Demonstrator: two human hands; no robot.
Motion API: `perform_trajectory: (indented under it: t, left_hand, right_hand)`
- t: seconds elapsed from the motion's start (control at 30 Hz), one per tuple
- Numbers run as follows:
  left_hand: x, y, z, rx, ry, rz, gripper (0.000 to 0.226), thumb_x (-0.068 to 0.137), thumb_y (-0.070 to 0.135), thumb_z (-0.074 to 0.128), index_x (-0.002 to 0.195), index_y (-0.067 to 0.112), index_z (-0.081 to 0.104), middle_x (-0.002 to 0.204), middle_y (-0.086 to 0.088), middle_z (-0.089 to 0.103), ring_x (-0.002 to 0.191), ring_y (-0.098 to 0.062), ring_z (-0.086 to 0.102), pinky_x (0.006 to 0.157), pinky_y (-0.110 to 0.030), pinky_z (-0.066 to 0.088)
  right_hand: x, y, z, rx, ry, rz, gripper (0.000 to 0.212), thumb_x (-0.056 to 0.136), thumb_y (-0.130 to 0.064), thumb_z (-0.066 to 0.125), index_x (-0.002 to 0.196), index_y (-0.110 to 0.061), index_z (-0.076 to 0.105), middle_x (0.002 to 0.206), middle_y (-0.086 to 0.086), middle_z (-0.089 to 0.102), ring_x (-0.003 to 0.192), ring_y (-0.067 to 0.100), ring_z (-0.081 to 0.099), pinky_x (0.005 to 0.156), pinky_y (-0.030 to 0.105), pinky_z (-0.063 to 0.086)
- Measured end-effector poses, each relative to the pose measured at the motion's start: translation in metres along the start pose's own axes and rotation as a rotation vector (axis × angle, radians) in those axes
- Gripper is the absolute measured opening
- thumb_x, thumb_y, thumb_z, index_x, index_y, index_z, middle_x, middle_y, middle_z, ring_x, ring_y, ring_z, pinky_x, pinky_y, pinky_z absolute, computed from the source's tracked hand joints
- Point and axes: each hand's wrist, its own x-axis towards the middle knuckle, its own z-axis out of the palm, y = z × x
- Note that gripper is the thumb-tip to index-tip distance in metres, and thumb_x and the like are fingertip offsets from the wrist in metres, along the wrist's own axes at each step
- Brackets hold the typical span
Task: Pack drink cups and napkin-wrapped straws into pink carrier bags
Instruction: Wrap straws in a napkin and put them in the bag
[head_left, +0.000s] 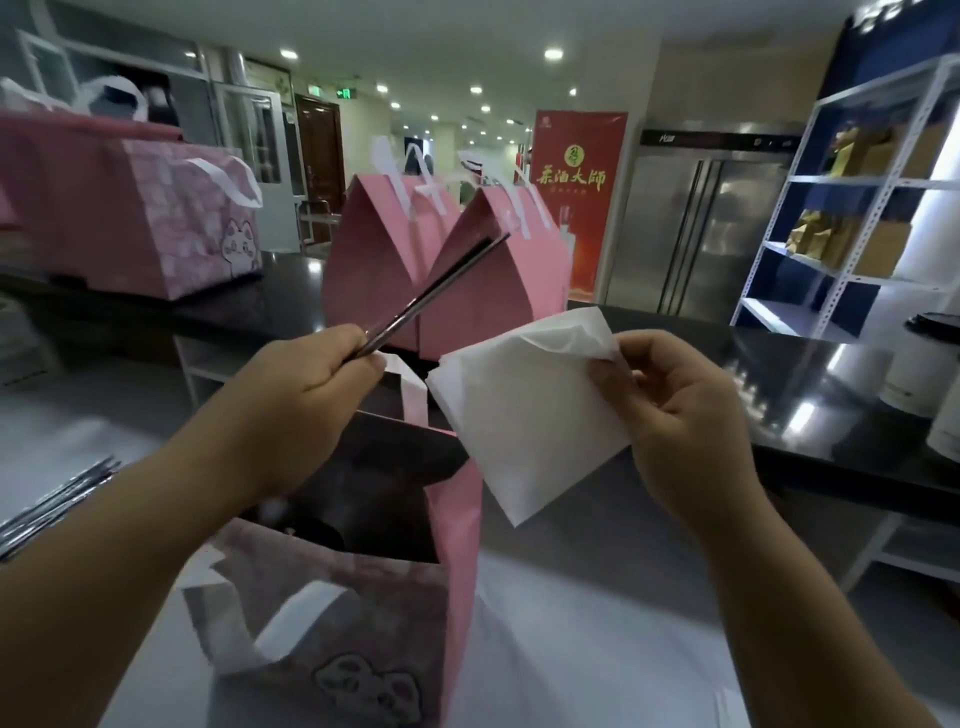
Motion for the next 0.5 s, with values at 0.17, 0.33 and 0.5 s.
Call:
perform_trajectory:
  t: [0.17,0.33,0.5]
  left_hand:
    - [0.006,-0.064,-0.028,0.003,-0.008,-0.049,0.036,0.094,0.032,0.045,0.062,0.017,0.049,0.049,0.003,0.052,0.044,-0.011,0.043,0.052,-0.043,0.041]
    - [0.011,-0.103,-0.039,0.064,-0.169,-0.064,0.029,0.091,0.034,0.045,0.070,0.017,0.055,0.064,-0.005,0.063,0.062,-0.025,0.058,0.061,-0.045,0.047]
    - [0.017,-0.127,-0.038,0.012,-0.247,-0.093,0.027,0.092,0.037,0.045,0.079,0.015,0.054,0.074,-0.005,0.064,0.070,-0.025,0.060,0.068,-0.048,0.049]
  right_hand:
    - [0.014,-0.012,0.059,-0.039,-0.100,0.009,0.012,0.091,-0.018,0.060,0.089,-0.029,0.064,0.084,-0.009,0.066,0.079,0.011,0.061,0.069,0.026,0.051]
    - [0.021,-0.019,0.104,-0.136,-0.239,0.007,0.018,0.091,-0.017,0.060,0.086,-0.033,0.062,0.082,-0.017,0.064,0.077,0.004,0.060,0.066,0.014,0.047]
    - [0.024,-0.017,0.135,-0.375,-0.405,-0.032,0.011,0.091,-0.015,0.062,0.096,-0.022,0.068,0.088,-0.015,0.067,0.086,0.004,0.063,0.080,0.023,0.051]
